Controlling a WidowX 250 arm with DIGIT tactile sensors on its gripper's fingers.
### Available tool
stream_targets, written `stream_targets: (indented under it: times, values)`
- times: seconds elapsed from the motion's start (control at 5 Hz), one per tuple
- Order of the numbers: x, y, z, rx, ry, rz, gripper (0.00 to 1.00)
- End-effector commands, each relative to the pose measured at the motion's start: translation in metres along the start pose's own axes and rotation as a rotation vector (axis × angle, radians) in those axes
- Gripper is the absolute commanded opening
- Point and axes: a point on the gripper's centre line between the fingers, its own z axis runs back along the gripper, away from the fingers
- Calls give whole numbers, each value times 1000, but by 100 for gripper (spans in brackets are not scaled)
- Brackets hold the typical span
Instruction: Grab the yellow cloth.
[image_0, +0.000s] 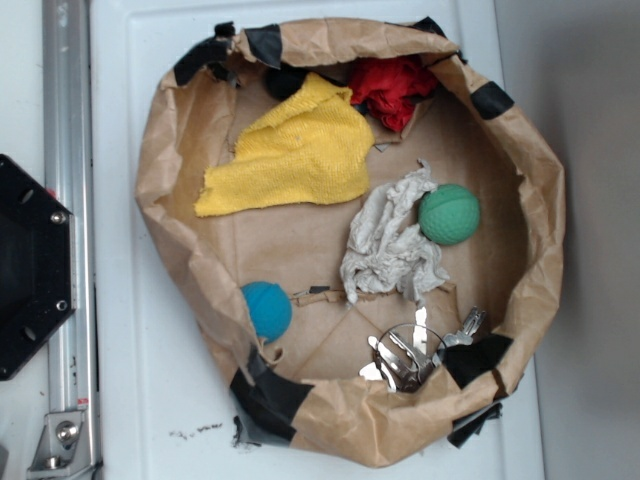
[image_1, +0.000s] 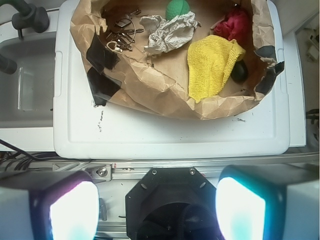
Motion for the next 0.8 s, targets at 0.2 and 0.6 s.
stream_targets:
  times: [0.2, 0.6]
  values:
    - [48, 37, -39, 185, 35, 234, 100]
    - [104, 53, -110, 274, 66, 693, 100]
